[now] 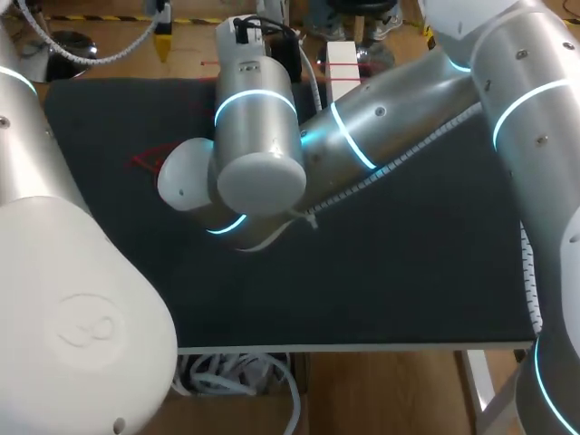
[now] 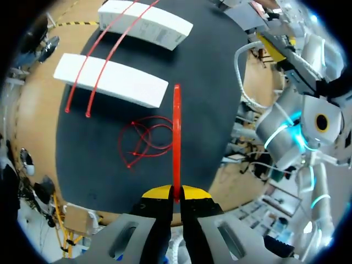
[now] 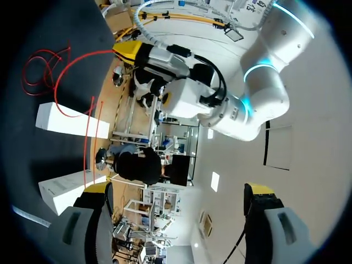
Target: Grab the tape and strap the tape.
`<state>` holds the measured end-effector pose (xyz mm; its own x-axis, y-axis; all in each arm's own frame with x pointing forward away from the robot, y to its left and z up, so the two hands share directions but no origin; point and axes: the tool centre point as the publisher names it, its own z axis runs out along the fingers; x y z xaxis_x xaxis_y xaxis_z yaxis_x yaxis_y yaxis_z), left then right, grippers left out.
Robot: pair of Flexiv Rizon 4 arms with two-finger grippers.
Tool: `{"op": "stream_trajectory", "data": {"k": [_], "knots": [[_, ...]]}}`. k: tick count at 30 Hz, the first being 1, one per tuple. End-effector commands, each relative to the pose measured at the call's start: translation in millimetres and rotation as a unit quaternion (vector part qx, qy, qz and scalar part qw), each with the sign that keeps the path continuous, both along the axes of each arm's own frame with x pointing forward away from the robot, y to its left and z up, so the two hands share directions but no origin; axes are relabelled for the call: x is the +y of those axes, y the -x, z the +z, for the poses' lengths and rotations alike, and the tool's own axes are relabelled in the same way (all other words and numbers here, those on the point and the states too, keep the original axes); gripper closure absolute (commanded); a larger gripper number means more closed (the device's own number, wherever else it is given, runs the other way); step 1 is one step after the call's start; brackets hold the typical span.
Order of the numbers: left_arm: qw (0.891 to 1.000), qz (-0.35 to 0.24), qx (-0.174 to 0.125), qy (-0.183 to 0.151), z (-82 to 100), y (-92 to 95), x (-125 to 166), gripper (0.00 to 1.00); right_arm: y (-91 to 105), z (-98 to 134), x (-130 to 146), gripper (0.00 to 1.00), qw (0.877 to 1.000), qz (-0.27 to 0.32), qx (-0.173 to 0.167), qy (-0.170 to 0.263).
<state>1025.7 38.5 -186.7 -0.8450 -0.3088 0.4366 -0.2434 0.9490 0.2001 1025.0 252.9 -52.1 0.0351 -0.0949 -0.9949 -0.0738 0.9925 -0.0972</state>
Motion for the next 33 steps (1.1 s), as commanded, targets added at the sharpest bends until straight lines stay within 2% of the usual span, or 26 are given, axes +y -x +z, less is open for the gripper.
{"op": "stream_trajectory", "data": {"k": [1,9,16,17,18,27,33], "knots": [[0.994,0.031,0.099,0.021,-7.1,-2.4,10,1.0,-0.7,3,-2,0.0,1.0,-0.001,0.003,0.003],[0.993,0.051,0.107,0.01,-14.8,6.0,29,1.0,0.4,4,-2,0.0,1.0,-0.002,-0.001,0.004],[0.993,0.063,0.102,0.006,-17.4,8.3,32,1.0,1.4,6,0,0.0,1.0,-0.002,-0.005,0.007],[0.993,0.063,0.102,0.006,-17.4,8.3,32,0.23,1.7,7,0,0.0,1.0,-0.002,-0.006,0.007],[0.993,0.063,0.102,0.006,-17.4,8.3,32,0.0,2.0,7,0,0.0,1.0,-0.002,-0.007,0.007],[0.993,0.063,0.102,0.006,-17.4,8.3,32,0.0,3.0,10,1,0.0,1.0,-0.002,-0.011,0.008],[0.993,0.063,0.102,0.006,-17.4,8.3,32,0.0,3.6,12,4,0.0,1.0,0.014,-0.001,0.005]]}}
